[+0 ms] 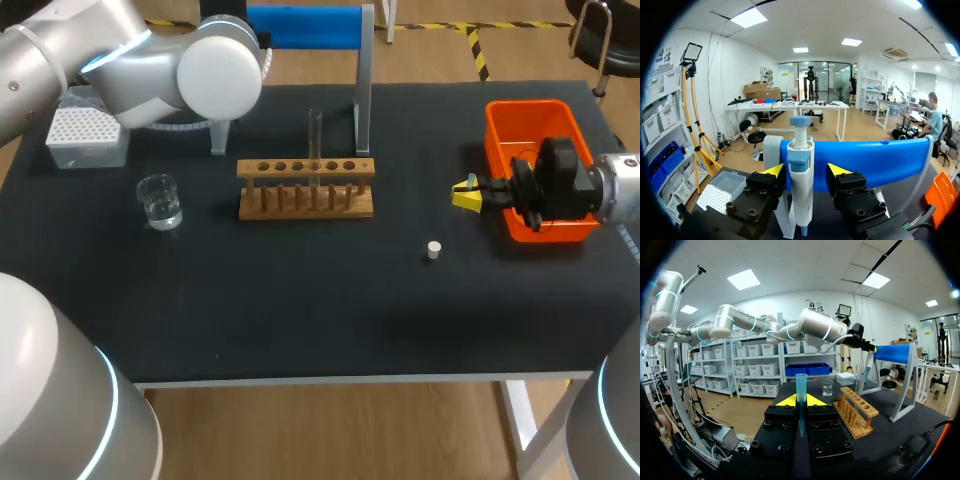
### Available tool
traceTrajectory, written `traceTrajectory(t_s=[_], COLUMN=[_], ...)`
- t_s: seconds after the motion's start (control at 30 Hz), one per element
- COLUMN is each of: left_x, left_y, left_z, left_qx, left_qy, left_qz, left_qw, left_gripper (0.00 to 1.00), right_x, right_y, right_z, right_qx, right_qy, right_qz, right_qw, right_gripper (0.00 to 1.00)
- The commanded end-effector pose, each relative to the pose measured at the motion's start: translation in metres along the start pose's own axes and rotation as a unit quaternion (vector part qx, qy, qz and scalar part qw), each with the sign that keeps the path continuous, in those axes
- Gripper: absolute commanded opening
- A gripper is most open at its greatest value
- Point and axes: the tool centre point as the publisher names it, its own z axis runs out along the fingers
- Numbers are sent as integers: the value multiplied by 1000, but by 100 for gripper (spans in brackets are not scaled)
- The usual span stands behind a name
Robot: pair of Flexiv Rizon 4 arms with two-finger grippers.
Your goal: Invert the test tube, pick up the pipette, mount the tip to pipette, aspirate from beaker and dispense into the tube, eject the tip, return the pipette, and cap with the stopper.
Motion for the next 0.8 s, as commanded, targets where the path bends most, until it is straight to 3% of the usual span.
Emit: traceTrajectory(t_s=[0.03, 0.33, 0.6, 0.7, 0.77, 0.8], left_x=[0, 0, -2, -2, -2, -2], left_y=[-1, 0, 1, 2, 3, 3], left_z=[3, 5, 5, 5, 5, 5], left_qx=[-2, -2, -3, -5, -6, -6], left_qy=[3, 4, 2, 2, 2, 3], left_qz=[0, -1, -3, -4, -4, -4], left_qw=[1000, 1000, 1000, 1000, 1000, 1000], left_gripper=[50, 49, 28, 31, 44, 44], right_x=[0, 0, 0, 0, 0, 0], right_y=[0, 0, 0, 0, 0, 0], right_z=[0, 0, 0, 0, 0, 0], right_qx=[0, 0, 0, 0, 0, 0], right_qy=[0, 0, 0, 0, 0, 0], right_qz=[0, 0, 0, 0, 0, 0], right_qw=[1000, 1000, 1000, 1000, 1000, 1000], right_gripper=[0, 0, 0, 0, 0, 0])
